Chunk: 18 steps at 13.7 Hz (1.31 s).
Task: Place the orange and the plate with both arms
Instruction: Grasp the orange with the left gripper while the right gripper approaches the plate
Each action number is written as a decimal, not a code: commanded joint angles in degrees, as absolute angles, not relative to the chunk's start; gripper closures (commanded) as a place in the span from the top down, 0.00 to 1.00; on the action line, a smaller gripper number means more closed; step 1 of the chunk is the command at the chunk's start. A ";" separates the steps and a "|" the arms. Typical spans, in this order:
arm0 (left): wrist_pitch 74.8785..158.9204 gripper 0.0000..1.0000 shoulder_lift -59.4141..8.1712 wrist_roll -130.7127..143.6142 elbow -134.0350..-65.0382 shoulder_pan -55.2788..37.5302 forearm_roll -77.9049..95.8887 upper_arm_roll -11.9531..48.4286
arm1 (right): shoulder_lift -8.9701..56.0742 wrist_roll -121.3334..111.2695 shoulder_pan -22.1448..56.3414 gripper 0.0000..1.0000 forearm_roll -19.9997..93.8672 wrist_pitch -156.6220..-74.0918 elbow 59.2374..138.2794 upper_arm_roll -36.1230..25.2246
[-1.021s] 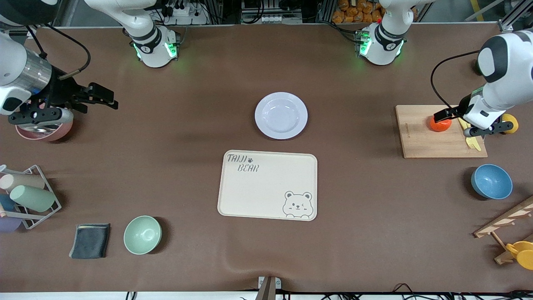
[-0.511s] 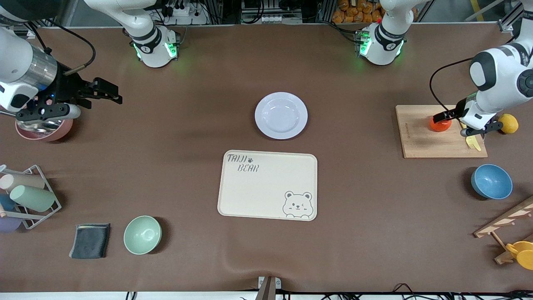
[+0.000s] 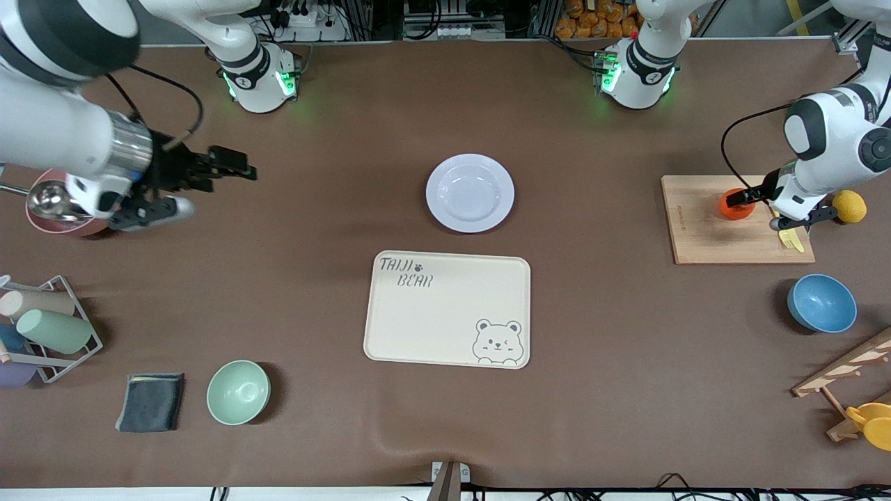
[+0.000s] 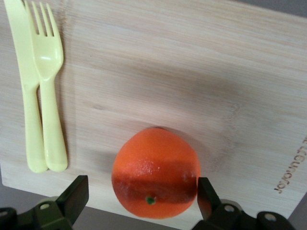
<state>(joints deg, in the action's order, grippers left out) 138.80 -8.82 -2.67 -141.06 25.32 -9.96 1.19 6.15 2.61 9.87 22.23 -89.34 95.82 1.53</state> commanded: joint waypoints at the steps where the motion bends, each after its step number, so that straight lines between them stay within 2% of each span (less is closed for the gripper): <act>1: 139.57 1.00 -9.49 -3.16 -140.71 26.19 -11.07 1.85 | 11.59 2.64 13.96 1.00 24.96 -93.06 93.43 1.14; 6: 141.15 1.00 -12.21 -3.25 -140.45 26.28 -10.90 1.85 | 17.65 2.46 18.10 1.00 25.58 -101.68 93.34 1.05; 7: 141.15 0.93 -12.39 -3.25 -140.36 26.19 -10.90 1.85 | 18.80 1.24 18.37 1.00 25.58 -103.08 93.34 1.05; 8: 141.15 0.67 -12.65 -3.25 -140.36 26.10 -10.90 1.85 | 20.29 -1.64 18.37 1.00 26.01 -104.57 93.34 1.14; 9: 141.24 0.33 -12.66 -3.25 -140.36 25.84 -11.16 1.93 | 21.87 -4.98 18.37 1.00 27.67 -106.33 93.34 1.14; 10: 141.15 0.04 -12.57 -3.34 -140.27 25.58 -11.16 2.19 | 22.84 -7.10 18.28 1.00 29.86 -107.74 93.34 1.06; 11: 141.07 0.00 -11.96 -3.43 -140.10 25.58 -11.16 3.33 | 23.63 -9.64 17.50 1.00 31.97 -107.41 93.34 1.23; 13: 138.71 0.00 -9.07 -2.82 -138.09 25.58 -11.16 6.31 | 23.29 -11.95 18.46 1.00 33.66 -106.53 93.43 0.97; 15: 127.50 0.00 -7.04 -0.46 -131.87 25.75 -10.38 13.85 | 23.47 -13.35 17.23 1.00 33.57 -105.30 93.60 0.88; 17: 115.19 0.00 -7.47 2.01 -122.48 25.75 -10.11 20.18 | 23.73 -15.20 16.79 1.00 33.31 -105.21 93.52 0.70; 18: 111.74 0.00 -8.17 3.50 -118.78 25.58 -8.63 22.74 | 23.99 -16.16 16.53 1.00 33.31 -105.29 93.17 0.70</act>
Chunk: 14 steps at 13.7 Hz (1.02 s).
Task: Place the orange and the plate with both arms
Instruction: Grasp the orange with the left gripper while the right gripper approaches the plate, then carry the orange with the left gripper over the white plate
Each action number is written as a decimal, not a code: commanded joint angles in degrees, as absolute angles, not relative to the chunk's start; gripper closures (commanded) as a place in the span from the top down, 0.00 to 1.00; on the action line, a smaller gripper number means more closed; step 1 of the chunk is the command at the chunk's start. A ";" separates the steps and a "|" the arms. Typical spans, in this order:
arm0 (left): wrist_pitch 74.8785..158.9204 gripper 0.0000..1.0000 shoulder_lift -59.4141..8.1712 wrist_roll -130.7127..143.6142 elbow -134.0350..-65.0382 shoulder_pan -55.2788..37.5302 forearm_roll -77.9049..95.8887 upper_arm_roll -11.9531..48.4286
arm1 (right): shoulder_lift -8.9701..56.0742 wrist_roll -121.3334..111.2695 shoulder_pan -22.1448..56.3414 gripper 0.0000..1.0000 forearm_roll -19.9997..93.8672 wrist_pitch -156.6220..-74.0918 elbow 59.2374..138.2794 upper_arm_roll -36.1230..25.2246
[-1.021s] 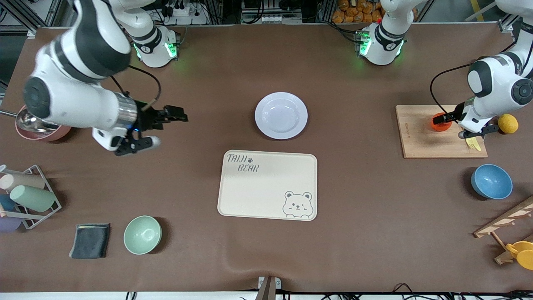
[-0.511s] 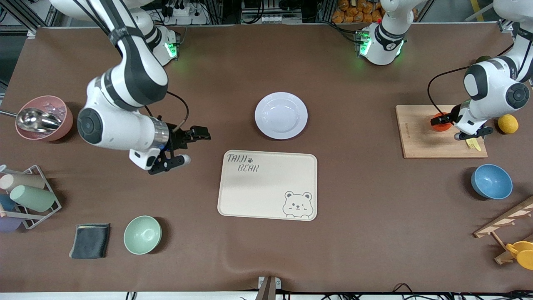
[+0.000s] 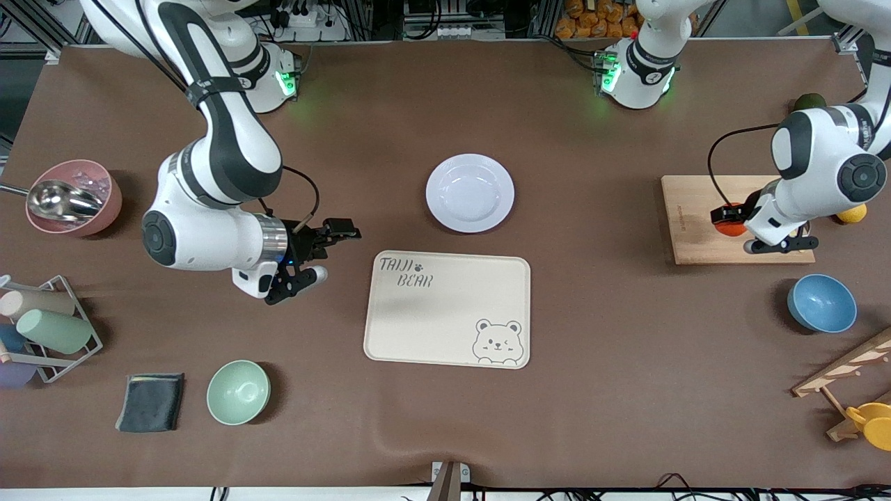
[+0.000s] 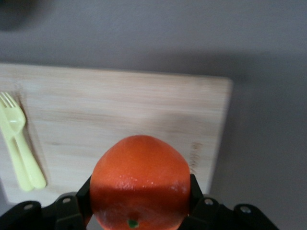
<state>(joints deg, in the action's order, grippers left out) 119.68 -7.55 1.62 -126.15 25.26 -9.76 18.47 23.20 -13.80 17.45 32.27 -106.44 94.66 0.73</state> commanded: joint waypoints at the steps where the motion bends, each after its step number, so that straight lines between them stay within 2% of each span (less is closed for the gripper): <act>1: 109.01 0.00 -9.22 7.26 -115.78 25.49 -6.87 25.55 | 24.34 -17.13 16.44 1.00 33.22 -105.29 92.12 0.62; 5: 107.05 0.00 -10.46 29.30 -112.76 21.91 -6.24 35.32 | 26.27 -21.09 14.85 1.00 33.22 -105.38 90.54 0.62; 11: 107.05 0.00 -10.46 51.30 -112.85 8.11 -5.54 35.95 | 27.60 -22.32 13.27 1.00 32.43 -105.29 89.47 0.62; 14: 108.63 0.00 -10.55 58.52 -112.42 3.00 0.77 35.95 | 28.47 -26.71 11.87 1.00 32.61 -105.21 89.82 0.62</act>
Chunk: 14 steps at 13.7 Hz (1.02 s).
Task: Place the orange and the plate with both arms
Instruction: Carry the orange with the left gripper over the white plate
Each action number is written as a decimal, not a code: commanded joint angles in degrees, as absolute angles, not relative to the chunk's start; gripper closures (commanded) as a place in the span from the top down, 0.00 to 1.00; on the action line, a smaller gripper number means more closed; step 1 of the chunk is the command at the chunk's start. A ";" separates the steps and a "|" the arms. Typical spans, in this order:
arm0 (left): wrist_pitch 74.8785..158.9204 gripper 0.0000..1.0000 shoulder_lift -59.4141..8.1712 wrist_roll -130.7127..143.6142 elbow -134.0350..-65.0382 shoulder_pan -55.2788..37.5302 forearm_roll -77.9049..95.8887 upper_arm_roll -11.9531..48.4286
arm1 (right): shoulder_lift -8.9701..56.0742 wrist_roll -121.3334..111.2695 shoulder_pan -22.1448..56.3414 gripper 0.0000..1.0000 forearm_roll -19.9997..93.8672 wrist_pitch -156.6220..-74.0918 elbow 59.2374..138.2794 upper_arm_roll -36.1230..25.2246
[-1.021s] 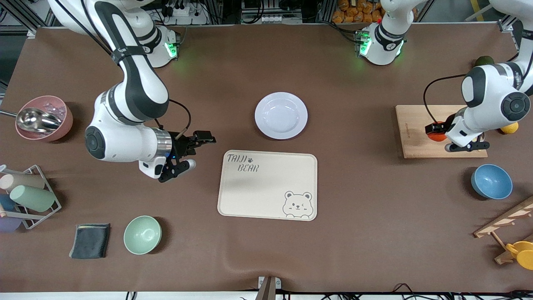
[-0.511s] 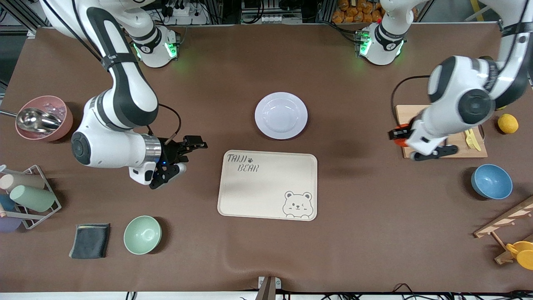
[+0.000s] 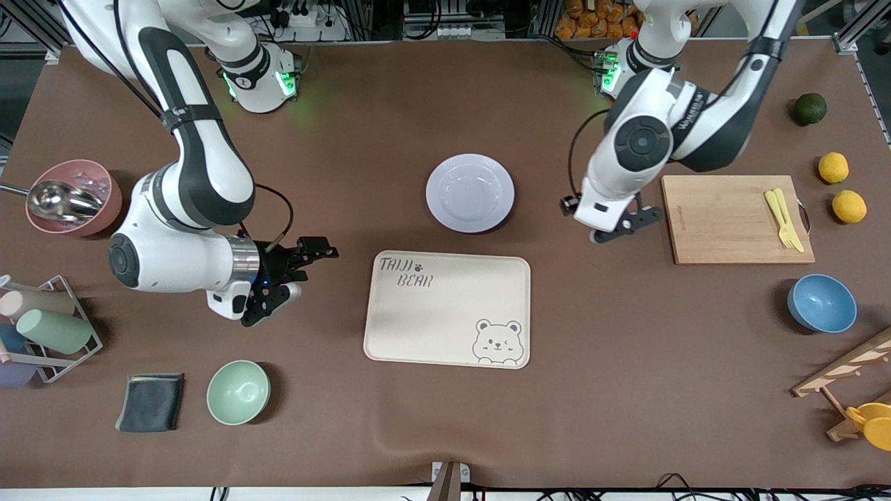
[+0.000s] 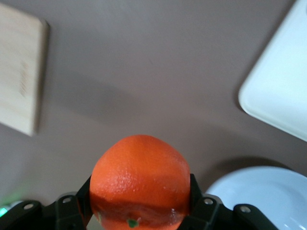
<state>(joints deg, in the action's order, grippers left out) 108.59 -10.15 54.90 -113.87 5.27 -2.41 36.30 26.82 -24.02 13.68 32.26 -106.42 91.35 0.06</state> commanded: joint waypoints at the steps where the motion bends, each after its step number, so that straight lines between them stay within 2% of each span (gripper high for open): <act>1: 109.59 0.00 -11.07 60.36 -112.33 1.42 1.66 35.95 | 28.56 -26.72 11.87 1.00 32.61 -105.12 89.82 0.62; 14: 121.72 0.00 -21.44 81.11 -111.27 -11.94 1.06 35.95 | 28.04 -26.28 13.45 1.00 32.78 -101.51 92.11 0.70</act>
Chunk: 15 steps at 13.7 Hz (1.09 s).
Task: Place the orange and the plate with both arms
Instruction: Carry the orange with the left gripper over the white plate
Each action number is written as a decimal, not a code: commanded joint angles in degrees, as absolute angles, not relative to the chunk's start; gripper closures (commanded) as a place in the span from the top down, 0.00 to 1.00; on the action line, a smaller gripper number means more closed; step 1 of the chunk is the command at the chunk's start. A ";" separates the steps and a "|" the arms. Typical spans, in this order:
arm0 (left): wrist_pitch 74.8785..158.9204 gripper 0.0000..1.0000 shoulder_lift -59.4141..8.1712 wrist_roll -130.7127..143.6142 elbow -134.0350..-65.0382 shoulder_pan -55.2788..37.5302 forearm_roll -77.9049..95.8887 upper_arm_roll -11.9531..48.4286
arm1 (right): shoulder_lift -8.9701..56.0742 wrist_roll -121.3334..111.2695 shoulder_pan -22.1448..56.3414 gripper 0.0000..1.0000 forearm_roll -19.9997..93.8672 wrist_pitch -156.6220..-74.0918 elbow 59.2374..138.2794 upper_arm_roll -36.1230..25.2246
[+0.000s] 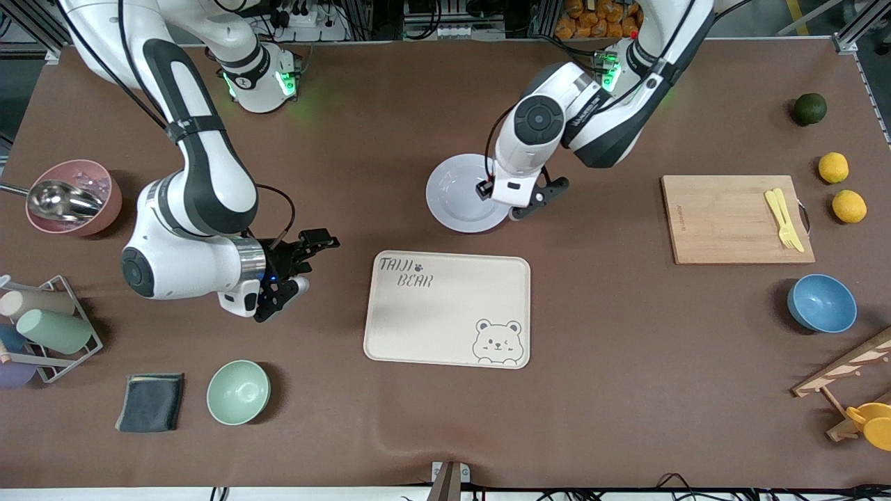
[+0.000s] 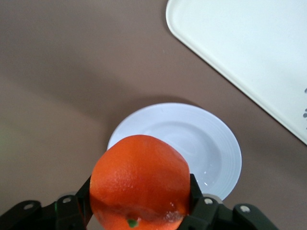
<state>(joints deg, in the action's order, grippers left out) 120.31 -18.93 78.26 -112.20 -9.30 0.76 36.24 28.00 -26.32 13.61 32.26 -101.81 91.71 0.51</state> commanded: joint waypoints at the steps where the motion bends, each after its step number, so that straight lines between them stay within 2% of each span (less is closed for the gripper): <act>1: 122.69 0.00 -22.58 81.47 -111.44 -12.65 1.05 35.86 | 28.04 -26.19 13.45 1.00 32.78 -101.51 92.11 0.70; 8: 134.02 0.00 -32.33 90.16 -111.45 -16.87 -2.28 35.51 | 28.12 -26.28 13.36 1.00 32.87 -101.51 92.11 0.70; 12: 136.31 0.00 -36.73 92.71 -111.27 -16.87 -7.38 35.33 | 28.12 -26.28 13.36 1.00 33.13 -101.51 92.55 0.79; 15: 137.02 0.00 -37.09 94.83 -111.88 -16.87 -7.56 35.33 | 27.95 -26.28 13.45 1.00 33.40 -101.69 93.94 0.88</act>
